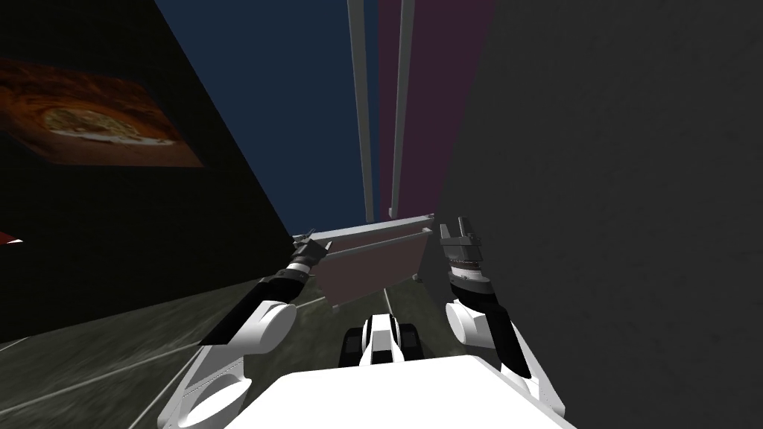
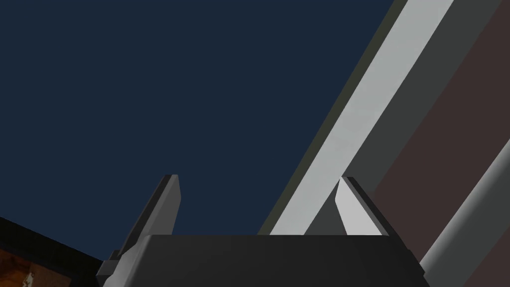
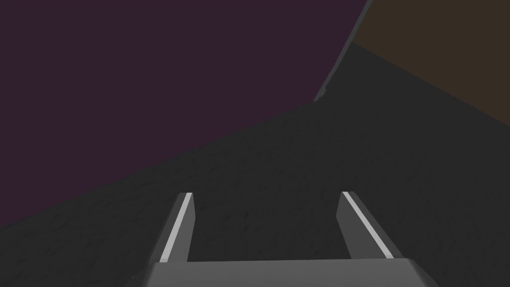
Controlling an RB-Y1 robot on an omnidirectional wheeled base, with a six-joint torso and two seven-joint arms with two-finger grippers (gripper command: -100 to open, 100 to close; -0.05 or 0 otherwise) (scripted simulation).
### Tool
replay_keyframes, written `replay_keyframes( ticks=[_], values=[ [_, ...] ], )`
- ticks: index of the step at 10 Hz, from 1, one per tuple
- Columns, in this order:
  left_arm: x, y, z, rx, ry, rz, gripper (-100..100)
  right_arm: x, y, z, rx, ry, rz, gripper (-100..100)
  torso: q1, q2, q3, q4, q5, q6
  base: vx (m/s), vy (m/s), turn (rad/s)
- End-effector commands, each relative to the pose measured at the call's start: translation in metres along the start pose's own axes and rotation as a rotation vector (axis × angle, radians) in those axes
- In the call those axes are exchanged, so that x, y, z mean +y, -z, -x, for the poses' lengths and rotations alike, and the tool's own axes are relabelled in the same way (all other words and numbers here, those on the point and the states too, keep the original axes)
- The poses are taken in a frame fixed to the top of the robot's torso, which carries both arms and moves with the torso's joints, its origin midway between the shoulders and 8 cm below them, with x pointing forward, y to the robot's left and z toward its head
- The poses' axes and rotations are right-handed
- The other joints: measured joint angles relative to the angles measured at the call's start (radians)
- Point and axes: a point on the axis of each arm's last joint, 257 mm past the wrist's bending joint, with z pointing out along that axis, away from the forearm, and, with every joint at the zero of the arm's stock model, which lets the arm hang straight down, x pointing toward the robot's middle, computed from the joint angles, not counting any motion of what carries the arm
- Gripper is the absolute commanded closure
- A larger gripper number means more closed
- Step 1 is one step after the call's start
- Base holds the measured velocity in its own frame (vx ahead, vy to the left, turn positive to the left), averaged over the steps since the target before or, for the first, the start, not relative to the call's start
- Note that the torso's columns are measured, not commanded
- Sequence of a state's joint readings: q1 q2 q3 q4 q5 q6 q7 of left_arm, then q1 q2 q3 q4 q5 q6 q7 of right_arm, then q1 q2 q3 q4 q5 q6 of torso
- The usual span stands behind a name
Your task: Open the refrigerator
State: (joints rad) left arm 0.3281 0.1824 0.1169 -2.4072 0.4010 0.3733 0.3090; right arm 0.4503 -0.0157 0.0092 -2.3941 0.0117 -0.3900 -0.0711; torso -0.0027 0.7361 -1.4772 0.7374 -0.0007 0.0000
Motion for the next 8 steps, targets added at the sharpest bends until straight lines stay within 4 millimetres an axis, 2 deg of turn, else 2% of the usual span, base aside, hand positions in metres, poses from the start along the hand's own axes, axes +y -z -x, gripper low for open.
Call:
replay_keyframes(
  ticks=[1, 8],
  values=[
    [0.013, -0.001, 0.002, -0.007, 0.048, 0.061, -100, 0.0, 0.0, 0.0, 0.0, 0.0, 0.0, 0, 0.003, 0.001, 0.001, 0.0, 0.001, 0.0, 0.098, -0.09, 0.058],
    [0.039, -0.003, -0.005, -0.01, 0.158, 0.186, -100, 0.0, 0.0, 0.0, 0.0, 0.0, 0.0, 0, 0.002, 0.001, 0.0, 0.0, 0.0, 0.0, 0.071, -0.08, 0.051]
  ],
)
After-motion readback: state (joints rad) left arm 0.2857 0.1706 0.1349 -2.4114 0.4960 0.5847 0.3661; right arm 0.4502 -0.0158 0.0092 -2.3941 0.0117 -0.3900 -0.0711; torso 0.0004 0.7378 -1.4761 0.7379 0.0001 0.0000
